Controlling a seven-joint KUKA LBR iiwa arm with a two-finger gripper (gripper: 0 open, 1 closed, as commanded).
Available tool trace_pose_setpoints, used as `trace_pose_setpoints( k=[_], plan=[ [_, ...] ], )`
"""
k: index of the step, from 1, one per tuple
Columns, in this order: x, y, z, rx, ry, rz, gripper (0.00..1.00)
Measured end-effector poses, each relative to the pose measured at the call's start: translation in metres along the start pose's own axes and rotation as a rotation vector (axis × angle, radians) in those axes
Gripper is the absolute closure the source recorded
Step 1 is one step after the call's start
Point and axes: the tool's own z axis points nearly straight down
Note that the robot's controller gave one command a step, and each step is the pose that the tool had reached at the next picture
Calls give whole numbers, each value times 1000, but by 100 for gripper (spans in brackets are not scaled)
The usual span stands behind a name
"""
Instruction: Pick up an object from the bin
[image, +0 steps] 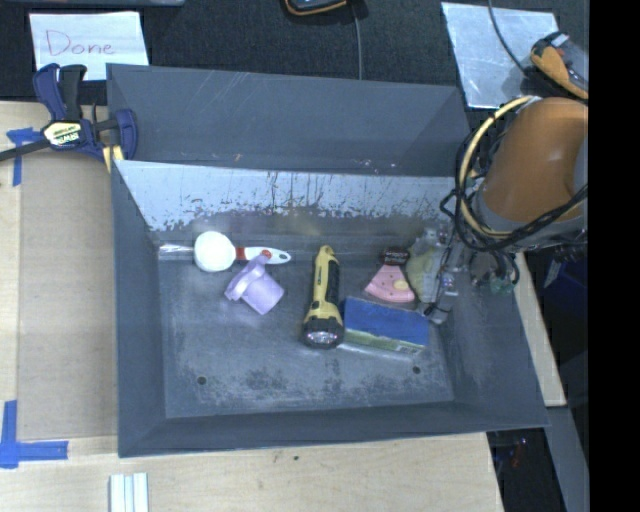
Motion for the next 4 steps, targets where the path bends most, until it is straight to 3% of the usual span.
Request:
trace_pose_setpoints(
  k=[1, 2, 3, 4],
  plan=[
    [45, 1, 43, 0, 14, 135, 0],
    [52, 9, 91, 0, 0, 347, 0],
    [43, 21, 89, 1, 5, 444, 100],
    [43, 21, 89, 1, 5, 443, 100]
  ],
)
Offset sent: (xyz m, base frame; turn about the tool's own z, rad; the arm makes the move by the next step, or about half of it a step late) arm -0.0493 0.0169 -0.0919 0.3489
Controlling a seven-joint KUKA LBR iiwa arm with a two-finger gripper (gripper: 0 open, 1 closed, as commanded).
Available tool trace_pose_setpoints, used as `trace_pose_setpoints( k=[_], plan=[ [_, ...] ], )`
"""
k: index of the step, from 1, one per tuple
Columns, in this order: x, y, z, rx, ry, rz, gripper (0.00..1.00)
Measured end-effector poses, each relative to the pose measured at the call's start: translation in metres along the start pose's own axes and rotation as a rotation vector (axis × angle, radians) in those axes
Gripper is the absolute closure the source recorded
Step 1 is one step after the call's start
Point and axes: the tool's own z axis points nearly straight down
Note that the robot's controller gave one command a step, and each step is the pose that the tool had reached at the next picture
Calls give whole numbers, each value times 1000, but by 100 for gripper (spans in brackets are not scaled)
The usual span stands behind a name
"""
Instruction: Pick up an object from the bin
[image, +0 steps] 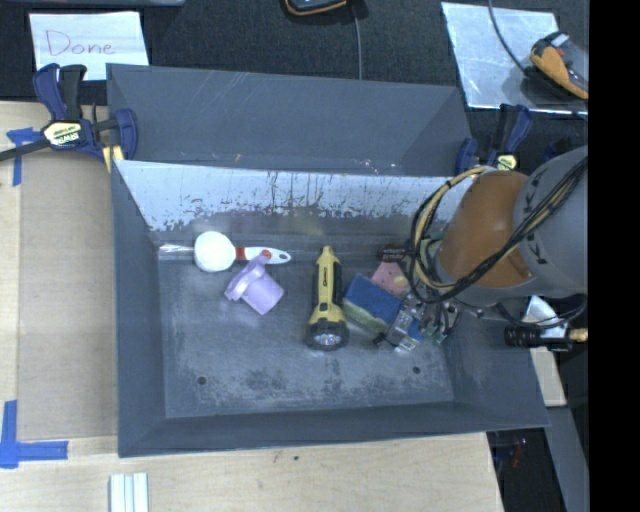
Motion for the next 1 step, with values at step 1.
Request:
trace_pose_setpoints(
  k=[1],
  plan=[
    [3, -2, -19, 5, 11, -1, 100]
  ],
)
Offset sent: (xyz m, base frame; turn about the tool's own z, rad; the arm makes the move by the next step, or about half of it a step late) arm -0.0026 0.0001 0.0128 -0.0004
